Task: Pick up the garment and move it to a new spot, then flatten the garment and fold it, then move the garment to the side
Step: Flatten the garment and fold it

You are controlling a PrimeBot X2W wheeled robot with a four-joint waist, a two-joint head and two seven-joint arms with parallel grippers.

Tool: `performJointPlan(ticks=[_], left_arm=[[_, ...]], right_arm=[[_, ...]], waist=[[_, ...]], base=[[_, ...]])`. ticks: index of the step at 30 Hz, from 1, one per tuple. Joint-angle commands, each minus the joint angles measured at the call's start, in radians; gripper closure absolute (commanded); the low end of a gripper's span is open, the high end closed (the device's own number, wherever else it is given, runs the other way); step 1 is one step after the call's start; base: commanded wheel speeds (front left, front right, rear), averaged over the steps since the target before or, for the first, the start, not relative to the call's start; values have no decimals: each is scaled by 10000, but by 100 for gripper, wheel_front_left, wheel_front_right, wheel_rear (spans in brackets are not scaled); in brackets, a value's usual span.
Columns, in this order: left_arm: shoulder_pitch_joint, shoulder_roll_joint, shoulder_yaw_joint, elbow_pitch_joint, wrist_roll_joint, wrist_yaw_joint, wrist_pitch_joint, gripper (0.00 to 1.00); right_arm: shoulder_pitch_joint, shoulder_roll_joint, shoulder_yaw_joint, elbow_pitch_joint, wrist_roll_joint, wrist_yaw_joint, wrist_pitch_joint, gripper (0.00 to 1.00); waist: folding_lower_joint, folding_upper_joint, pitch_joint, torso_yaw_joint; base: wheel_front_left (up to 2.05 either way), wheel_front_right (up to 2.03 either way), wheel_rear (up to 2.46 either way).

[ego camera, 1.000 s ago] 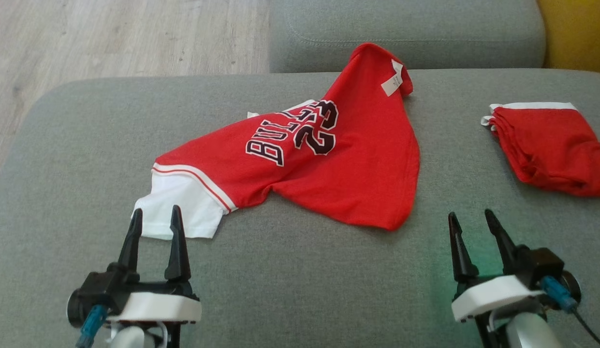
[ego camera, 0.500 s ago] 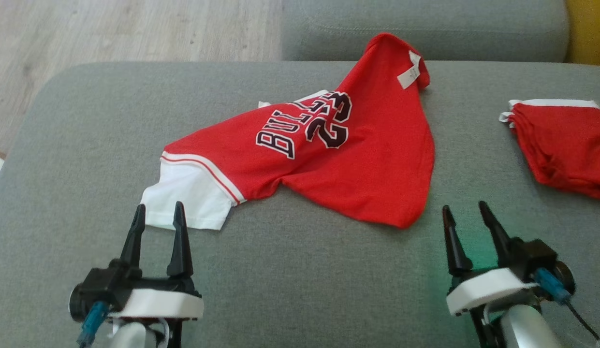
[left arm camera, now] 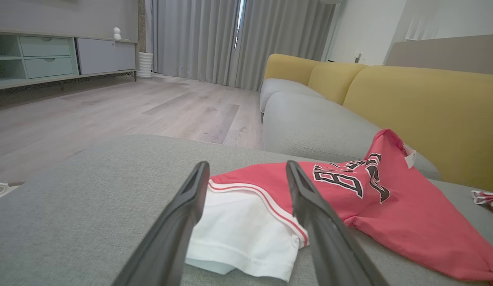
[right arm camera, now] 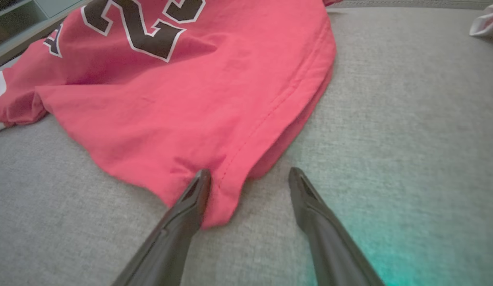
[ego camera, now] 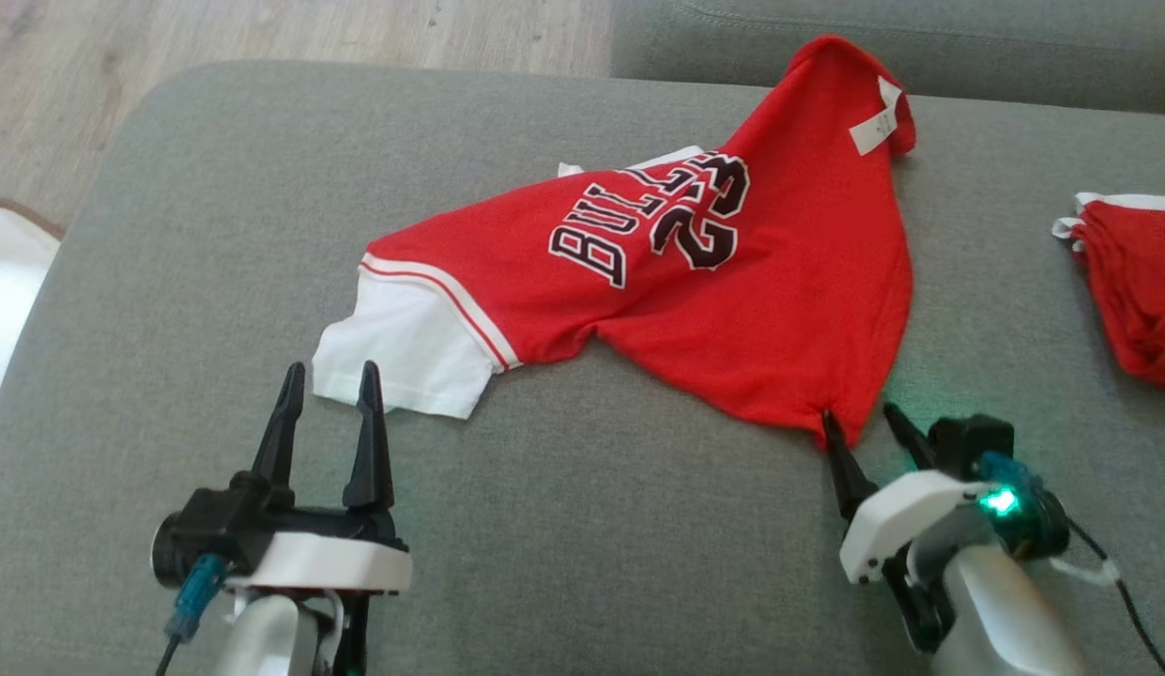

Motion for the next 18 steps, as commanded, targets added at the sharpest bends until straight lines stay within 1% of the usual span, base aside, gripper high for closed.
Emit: performJointPlan(ticks=[1, 7, 8, 9, 11, 13, 16, 18], left_arm=[[-439, 87, 296, -281, -63, 7, -53, 0], [-471, 87, 297, -266, -64, 2, -53, 0], [-474, 87, 304, -265, -67, 7, -53, 0], [-474, 87, 314, -267, -69, 16, -53, 0], [-464, 87, 344, -277, -66, 37, -53, 0], [-437, 87, 391, -289, -51, 57, -53, 0], [-400, 87, 463, -316, -13, 63, -53, 0], [-384, 87, 522, -337, 3, 64, -53, 0]], right_arm=[[-410, -15, 291, 91, 105, 65, 72, 0], [-832, -14, 849, 907, 394, 65, 176, 0], [-890, -14, 971, 993, 441, 65, 176, 33], [-952, -14, 1077, 1042, 447, 65, 129, 100], [-1071, -14, 1139, 1090, 374, 65, -42, 100], [-1185, -14, 959, 1133, 129, 65, -264, 100], [-1311, -14, 266, 1116, -502, 65, -589, 100], [-1335, -14, -430, 1017, -1125, 65, -718, 100]], waist=[[0, -1, 48, 77], [0, -1, 108, 182], [0, -1, 109, 181], [0, -1, 106, 171], [0, -1, 89, 113], [0, -1, 51, 9], [0, -1, -20, -175], [0, -1, -72, -311]], base=[[0, 0, 0], [0, 0, 0], [0, 0, 0], [0, 0, 0], [0, 0, 0], [0, 0, 0], [0, 0, 0], [0, 0, 0]])
